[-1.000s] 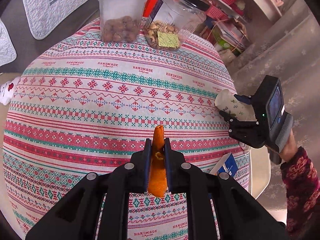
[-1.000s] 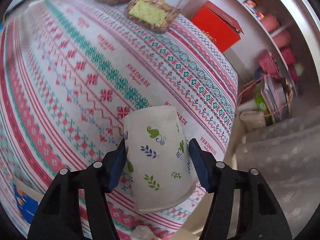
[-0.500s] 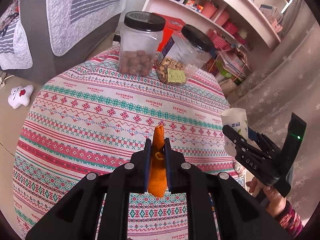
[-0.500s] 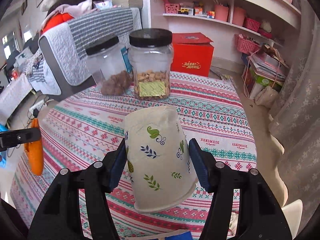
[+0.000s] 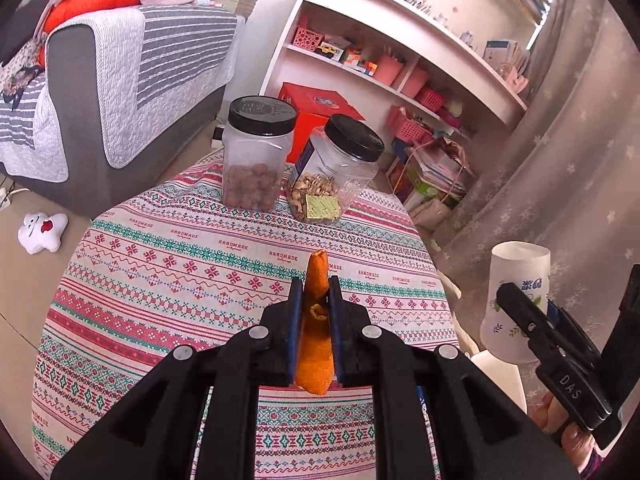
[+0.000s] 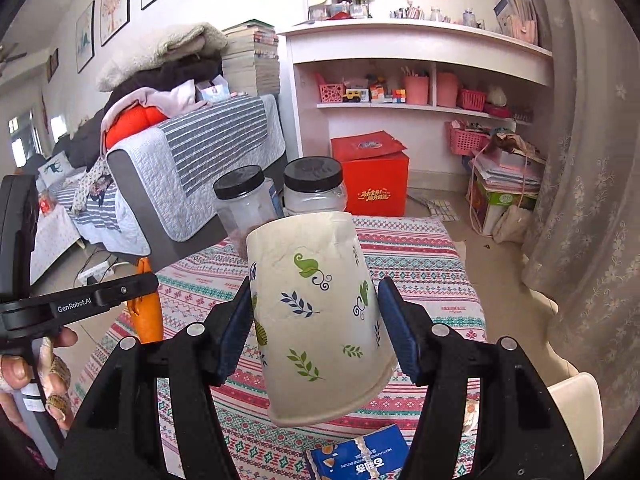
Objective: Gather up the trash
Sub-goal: 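Carry the paper cup over the white bin and open the right gripper, then carry the orange peel over the white bin and open the left gripper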
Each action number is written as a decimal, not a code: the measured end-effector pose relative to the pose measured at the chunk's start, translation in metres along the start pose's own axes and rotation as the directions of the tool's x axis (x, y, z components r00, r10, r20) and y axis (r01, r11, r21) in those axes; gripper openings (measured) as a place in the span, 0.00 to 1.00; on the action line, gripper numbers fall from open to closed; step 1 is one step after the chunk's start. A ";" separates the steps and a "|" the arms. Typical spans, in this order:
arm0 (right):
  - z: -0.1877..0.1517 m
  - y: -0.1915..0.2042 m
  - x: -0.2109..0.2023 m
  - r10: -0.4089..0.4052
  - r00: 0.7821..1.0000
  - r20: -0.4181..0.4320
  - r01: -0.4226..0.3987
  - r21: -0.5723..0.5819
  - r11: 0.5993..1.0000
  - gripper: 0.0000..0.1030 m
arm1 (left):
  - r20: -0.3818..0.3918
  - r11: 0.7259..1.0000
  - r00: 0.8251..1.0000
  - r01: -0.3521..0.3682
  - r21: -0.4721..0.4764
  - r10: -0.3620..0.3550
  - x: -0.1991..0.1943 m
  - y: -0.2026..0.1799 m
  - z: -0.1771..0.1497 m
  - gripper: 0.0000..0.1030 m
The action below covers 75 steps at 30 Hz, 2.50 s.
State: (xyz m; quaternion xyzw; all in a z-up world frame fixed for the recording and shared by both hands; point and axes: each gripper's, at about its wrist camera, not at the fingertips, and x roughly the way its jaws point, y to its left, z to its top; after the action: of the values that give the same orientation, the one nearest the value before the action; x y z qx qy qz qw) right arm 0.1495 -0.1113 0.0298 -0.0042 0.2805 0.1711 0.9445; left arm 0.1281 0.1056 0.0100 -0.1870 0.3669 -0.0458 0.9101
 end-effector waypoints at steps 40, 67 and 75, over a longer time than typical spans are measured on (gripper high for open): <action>-0.068 -0.253 -0.143 -0.479 0.872 -0.099 0.473 0.424 0.772 0.83 | -0.081 0.964 0.982 0.185 0.190 -0.173 0.030 -0.183 -0.044 0.12; -0.120 -0.352 -0.259 -0.691 0.715 -0.108 0.562 0.677 0.476 0.93 | -0.349 0.805 0.870 0.468 0.364 -0.348 0.069 -0.427 -0.147 0.26; -0.116 -0.347 -0.253 -0.687 0.719 -0.105 0.560 0.673 0.483 0.93 | -0.367 0.790 0.885 0.436 0.430 -0.288 0.073 -0.432 -0.160 0.62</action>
State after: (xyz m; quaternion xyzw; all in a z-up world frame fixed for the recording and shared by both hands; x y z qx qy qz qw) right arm 0.0026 -0.5308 0.0360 0.2450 0.2150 -0.2966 0.8977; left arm 0.0945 -0.3594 0.0183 -0.0032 0.4246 -0.3409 0.8387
